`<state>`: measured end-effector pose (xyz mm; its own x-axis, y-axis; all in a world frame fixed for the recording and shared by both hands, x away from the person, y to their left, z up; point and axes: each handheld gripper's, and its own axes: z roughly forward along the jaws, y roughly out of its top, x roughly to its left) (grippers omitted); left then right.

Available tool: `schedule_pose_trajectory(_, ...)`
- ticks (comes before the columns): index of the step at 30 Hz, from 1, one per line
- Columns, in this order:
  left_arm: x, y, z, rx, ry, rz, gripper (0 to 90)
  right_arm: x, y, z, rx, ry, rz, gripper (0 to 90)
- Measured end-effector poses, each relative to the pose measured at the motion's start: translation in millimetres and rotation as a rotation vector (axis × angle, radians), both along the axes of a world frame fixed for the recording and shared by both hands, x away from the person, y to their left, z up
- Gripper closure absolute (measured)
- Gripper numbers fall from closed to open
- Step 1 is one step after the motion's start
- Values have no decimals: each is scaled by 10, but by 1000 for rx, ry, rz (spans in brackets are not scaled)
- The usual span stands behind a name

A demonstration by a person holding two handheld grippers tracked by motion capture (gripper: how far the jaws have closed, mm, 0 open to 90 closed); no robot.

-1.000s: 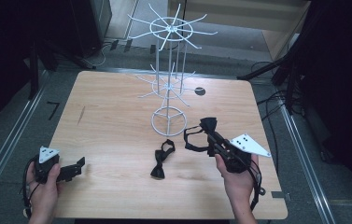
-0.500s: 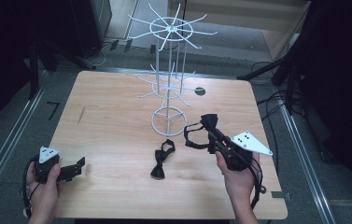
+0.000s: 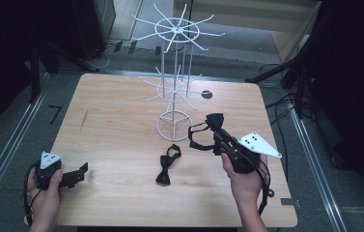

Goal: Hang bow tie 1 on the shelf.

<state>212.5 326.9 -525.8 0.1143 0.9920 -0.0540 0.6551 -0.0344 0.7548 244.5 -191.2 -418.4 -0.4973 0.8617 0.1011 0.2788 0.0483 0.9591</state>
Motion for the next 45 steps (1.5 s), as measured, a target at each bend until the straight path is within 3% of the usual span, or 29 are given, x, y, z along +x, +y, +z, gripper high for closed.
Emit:
schedule_pose_trajectory(30, -1, 2, 2, -3, 4, -2, 10, 118, 124, 286, 42, -65, 4, 761)
schedule_pose_trajectory(45, 0, 2, 0, -3, 1, -2, 10, 248, 198, 315, 68, -52, 11, 762)
